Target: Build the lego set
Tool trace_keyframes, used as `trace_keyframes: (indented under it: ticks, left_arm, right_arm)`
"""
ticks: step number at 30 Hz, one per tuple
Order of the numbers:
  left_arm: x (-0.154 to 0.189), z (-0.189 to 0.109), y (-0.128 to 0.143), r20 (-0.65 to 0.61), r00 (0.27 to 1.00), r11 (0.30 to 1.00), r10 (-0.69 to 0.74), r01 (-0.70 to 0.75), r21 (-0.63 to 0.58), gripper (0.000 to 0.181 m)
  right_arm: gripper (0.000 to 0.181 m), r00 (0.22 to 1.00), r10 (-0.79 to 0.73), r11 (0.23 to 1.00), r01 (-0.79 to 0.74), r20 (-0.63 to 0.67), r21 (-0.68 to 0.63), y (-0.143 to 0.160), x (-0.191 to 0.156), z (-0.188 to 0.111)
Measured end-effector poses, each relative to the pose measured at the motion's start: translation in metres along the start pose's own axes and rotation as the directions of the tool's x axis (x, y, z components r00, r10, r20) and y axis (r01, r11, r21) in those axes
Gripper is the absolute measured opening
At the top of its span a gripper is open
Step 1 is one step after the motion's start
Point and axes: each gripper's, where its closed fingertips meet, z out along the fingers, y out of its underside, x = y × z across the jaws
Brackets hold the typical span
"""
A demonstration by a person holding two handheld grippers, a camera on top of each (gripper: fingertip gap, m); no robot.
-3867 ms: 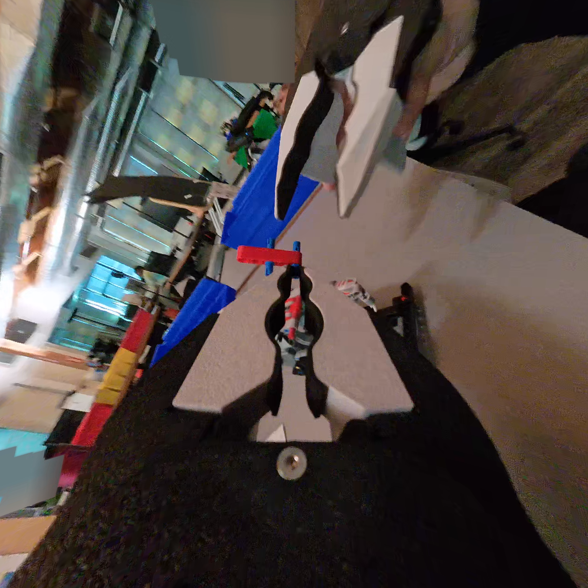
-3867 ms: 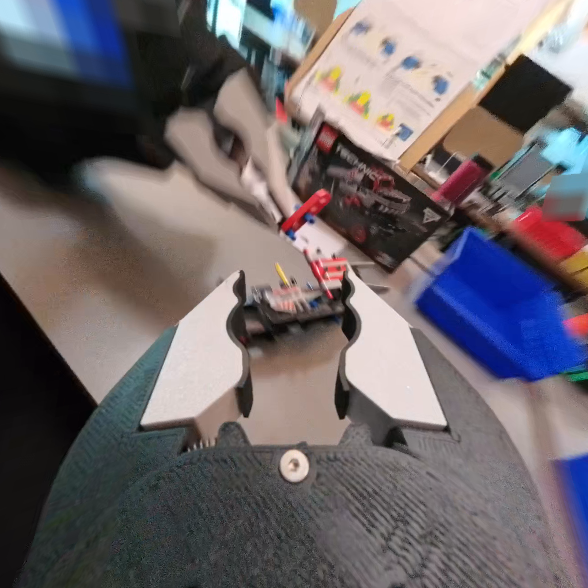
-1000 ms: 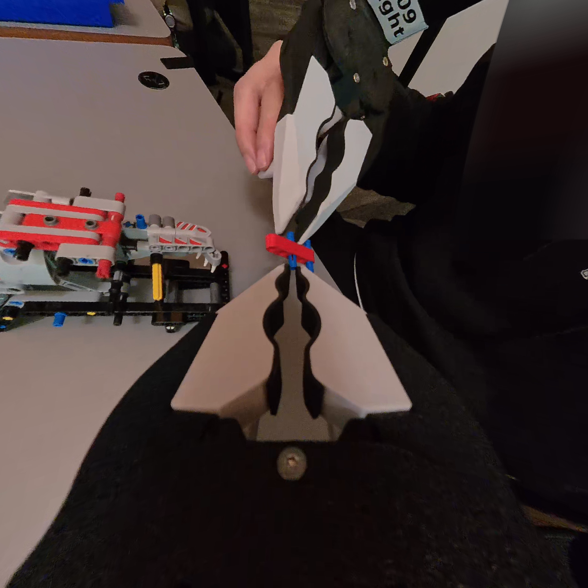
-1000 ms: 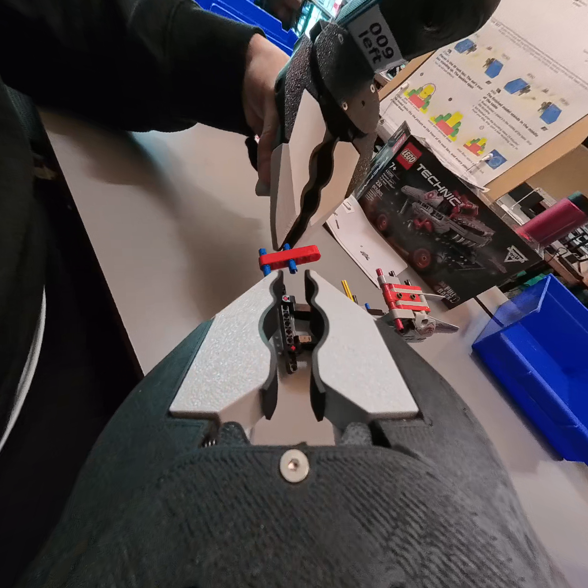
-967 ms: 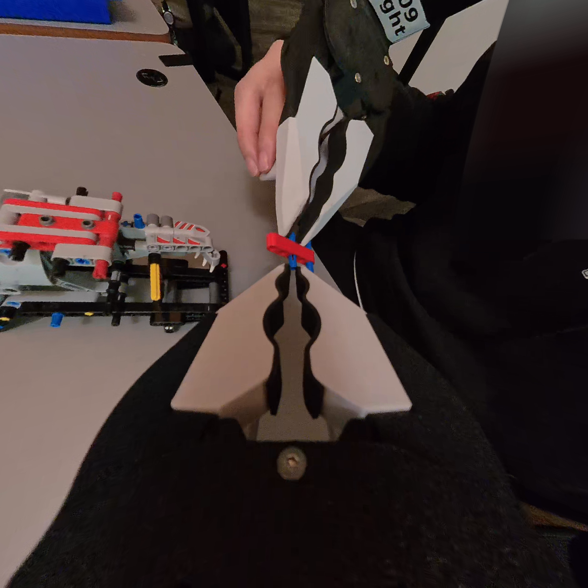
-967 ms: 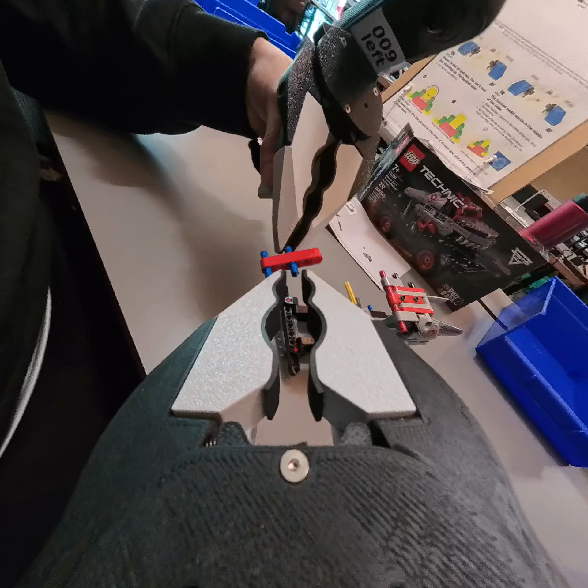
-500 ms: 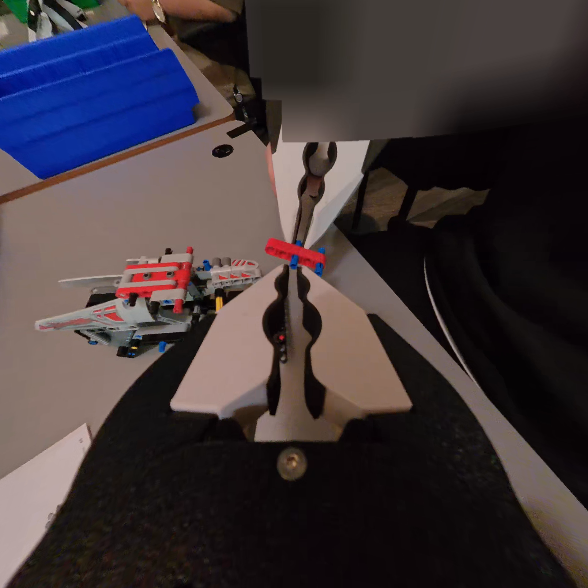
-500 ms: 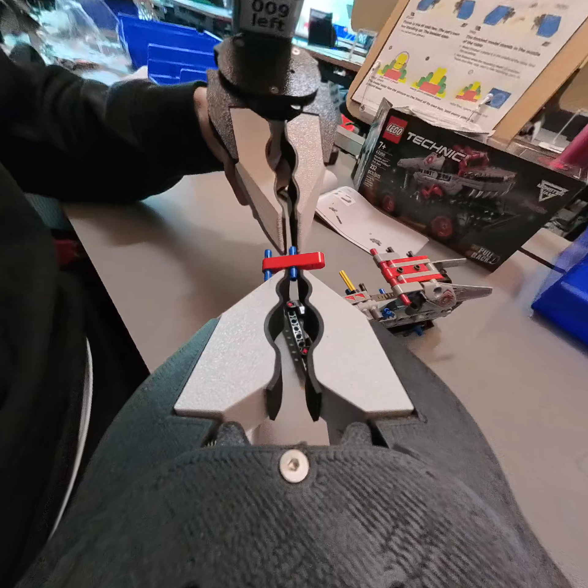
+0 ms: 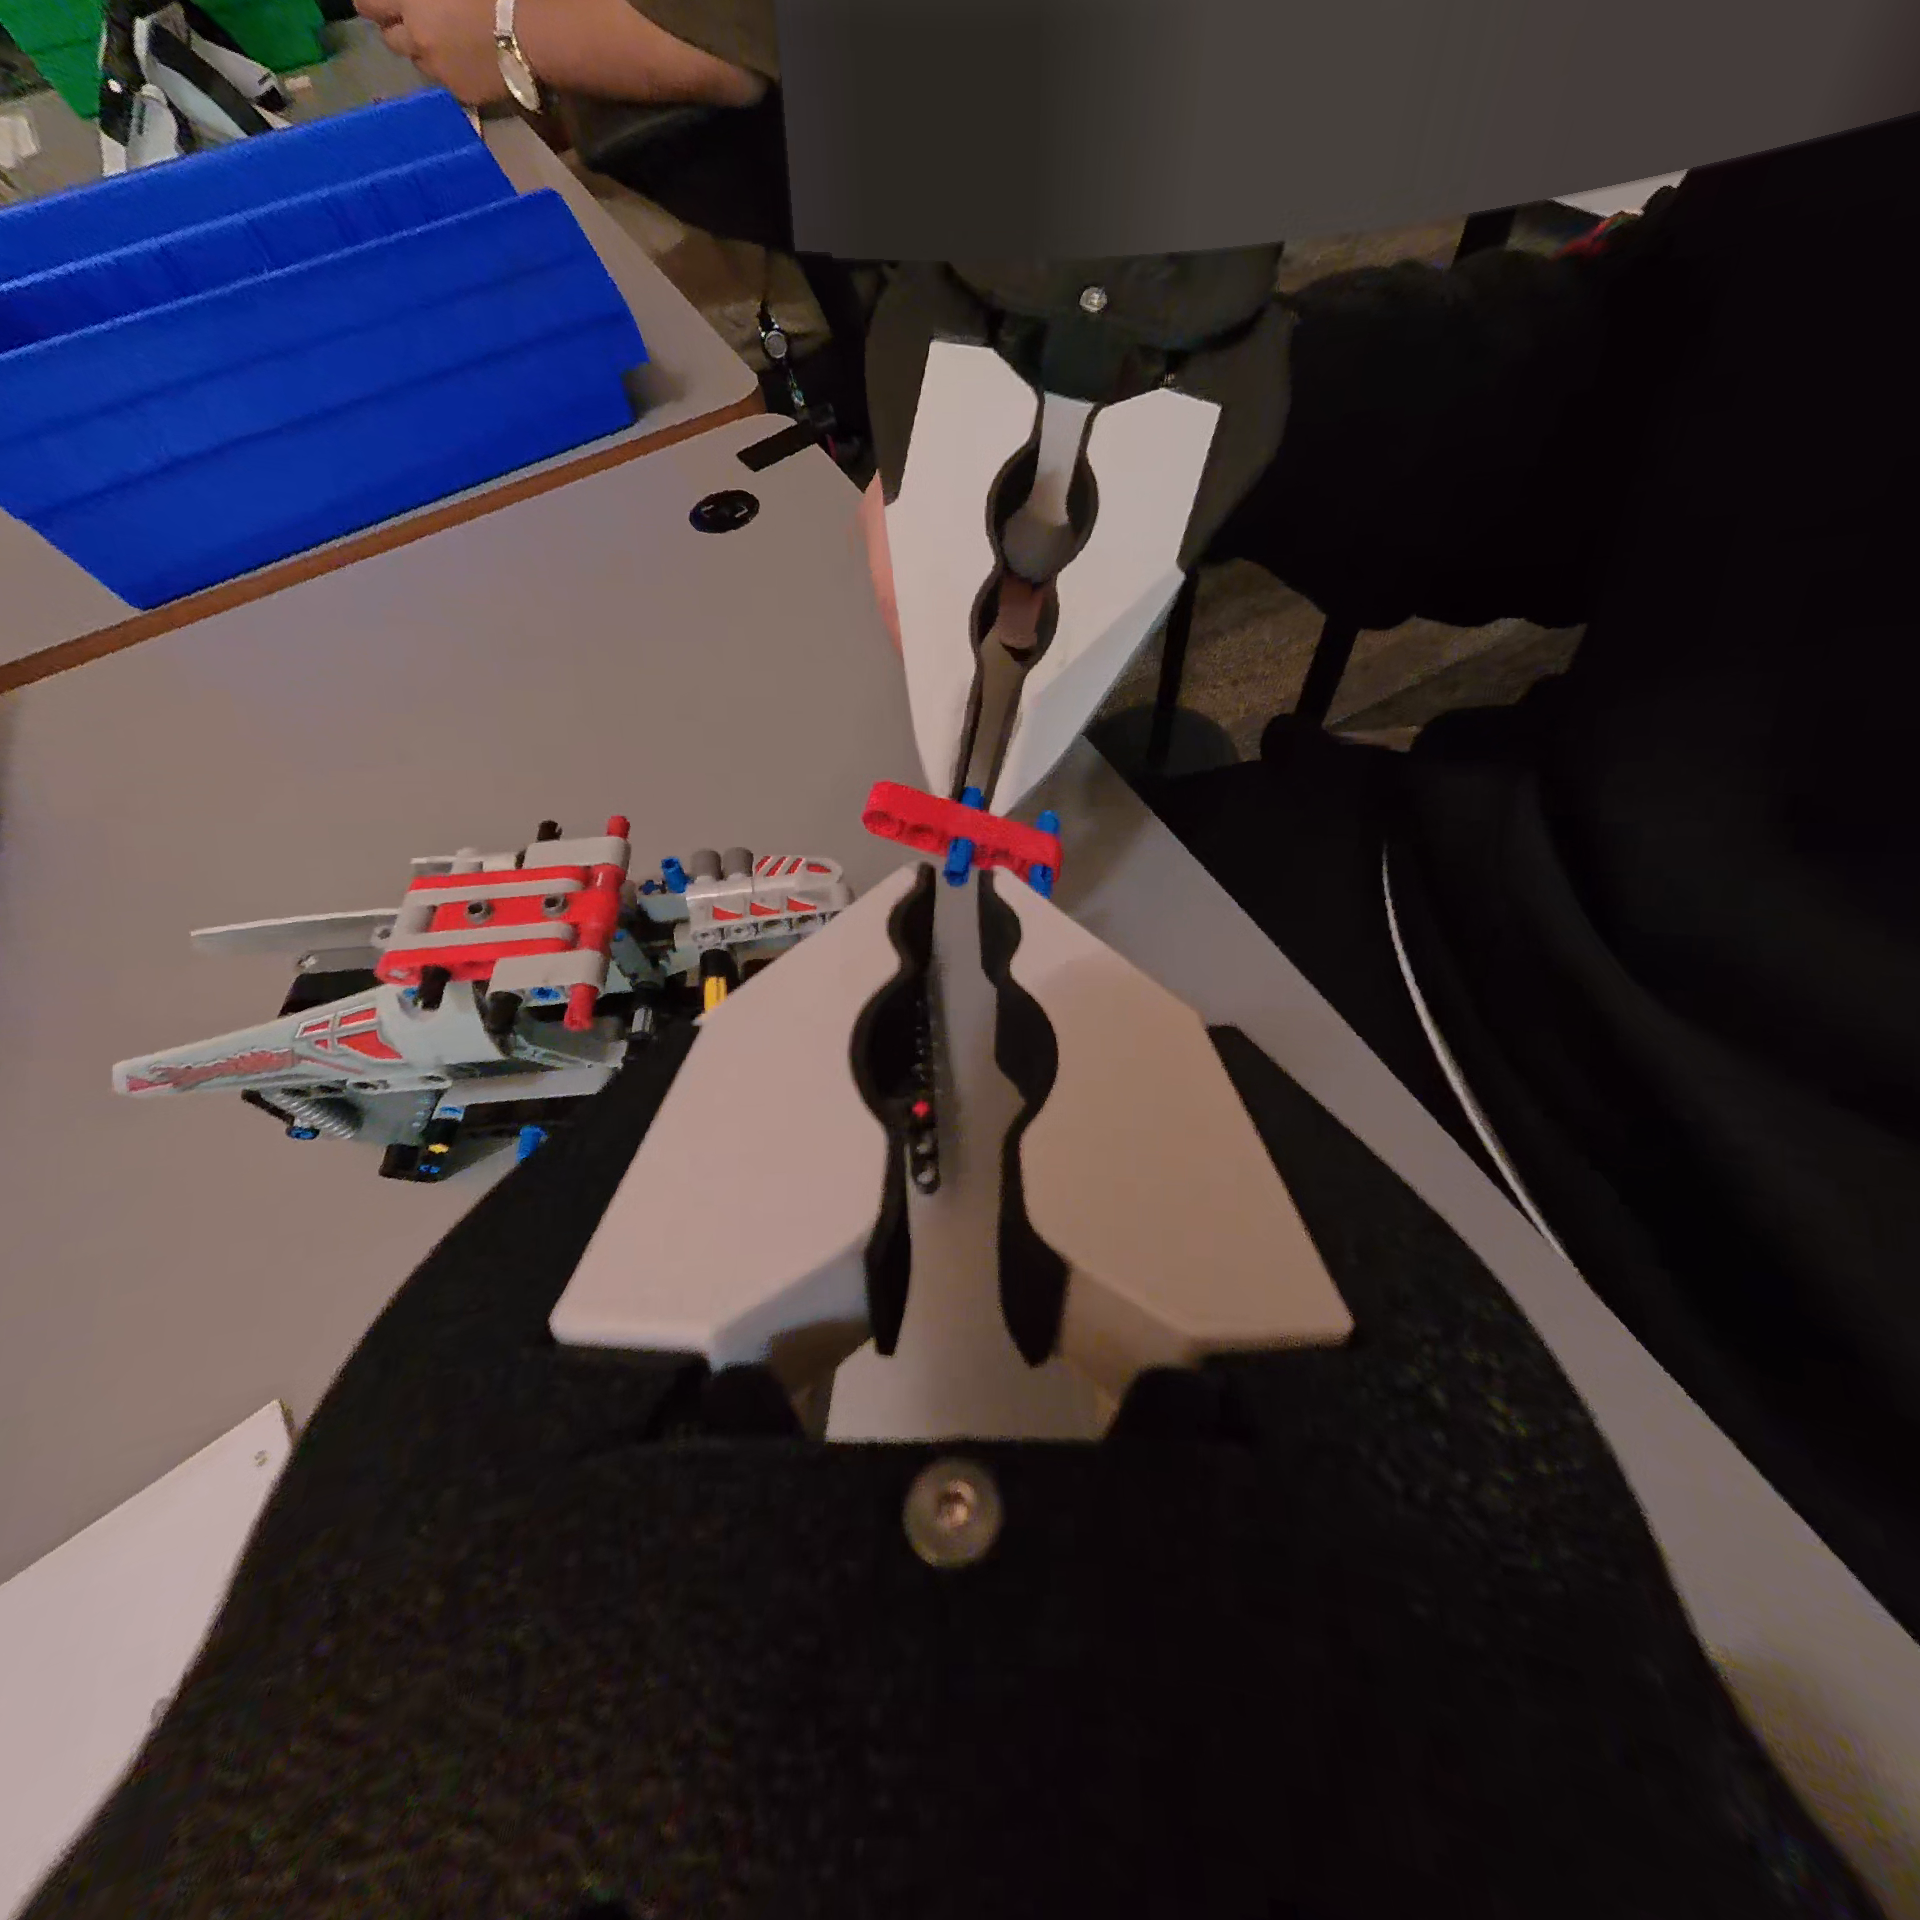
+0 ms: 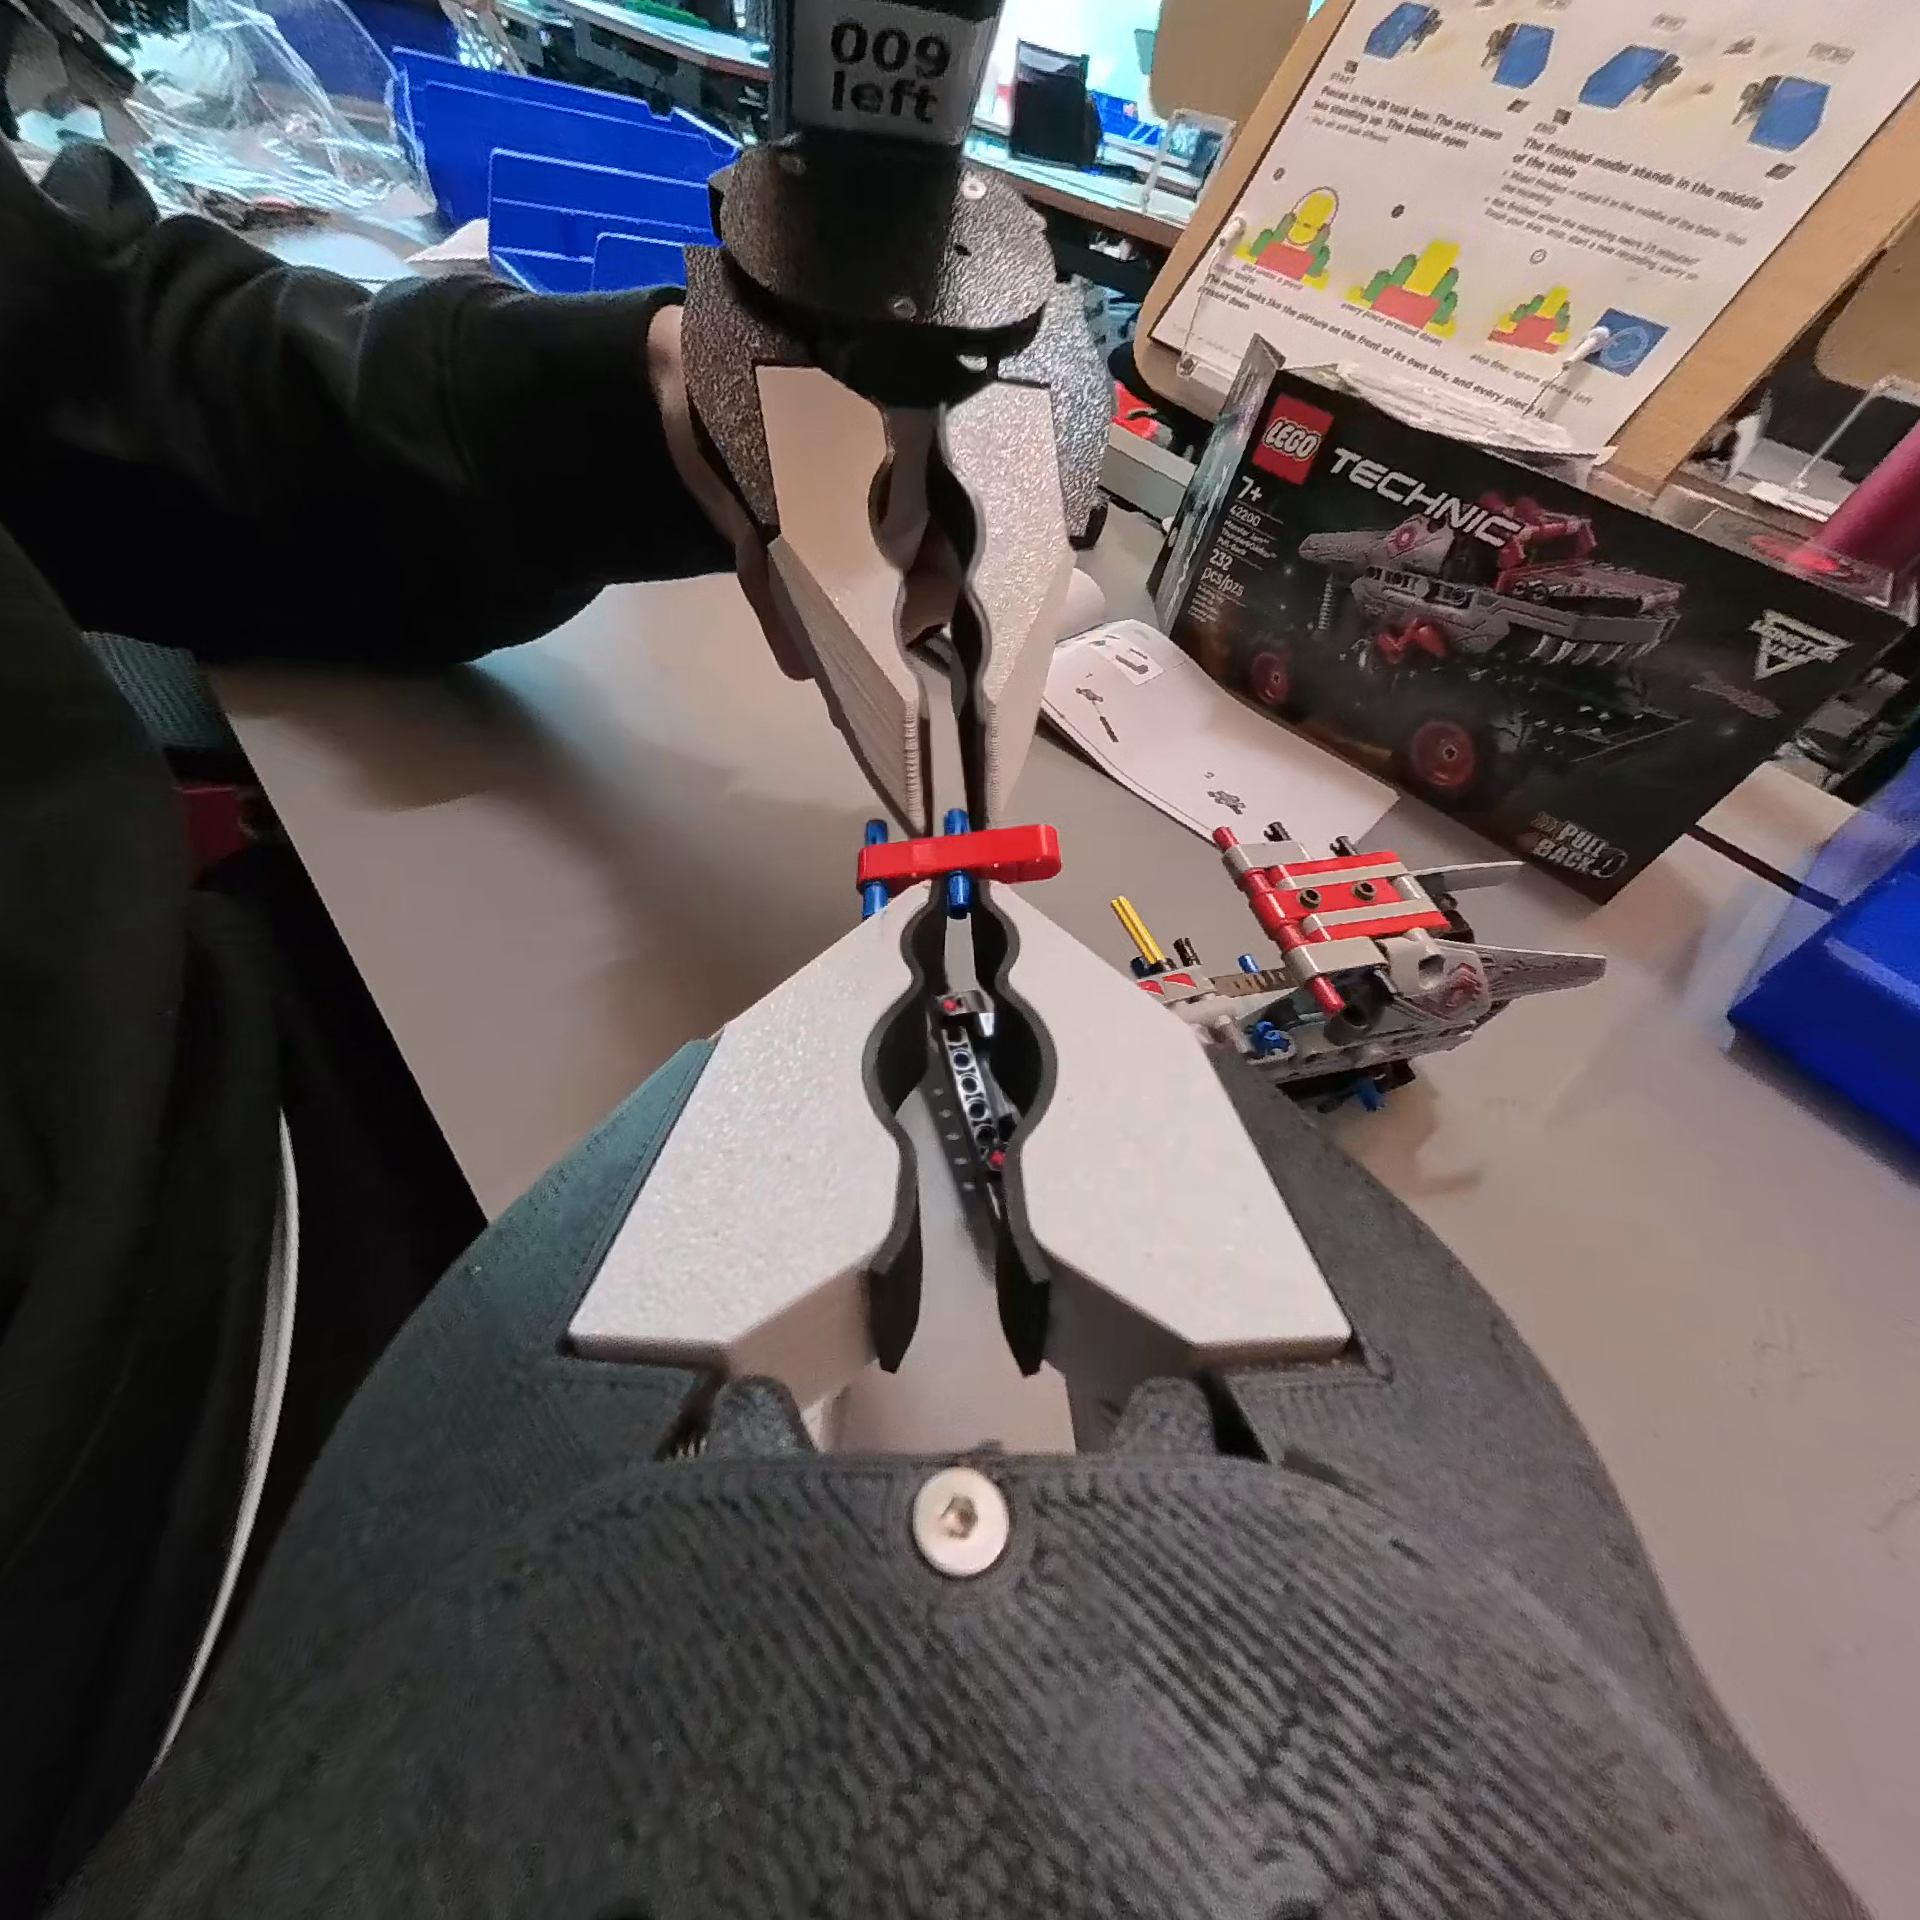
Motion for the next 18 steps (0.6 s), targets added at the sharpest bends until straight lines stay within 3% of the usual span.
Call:
trace_keyframes:
  ticks: [13,16,18]
  left_arm:
    - [-0.005,0.003,0.005,0.013,0.999,0.999,-0.035,0.035,0.004,0.002]
    - [-0.021,0.005,0.023,0.092,0.991,0.992,-0.092,0.1,-0.08,0.001]
    - [-0.03,0.003,0.032,0.114,0.98,0.981,-0.165,0.175,-0.081,0.001]
  right_arm:
    - [0.003,0.999,-0.028,1.0,0.028,-0.021,-0.005,0.001,0.002,0.003]
    - [0.004,0.977,-0.192,0.979,0.184,-0.089,-0.089,0.01,0.012,0.001]
    - [0.017,0.922,-0.362,0.926,0.339,-0.136,-0.167,0.016,0.02,-0.005]
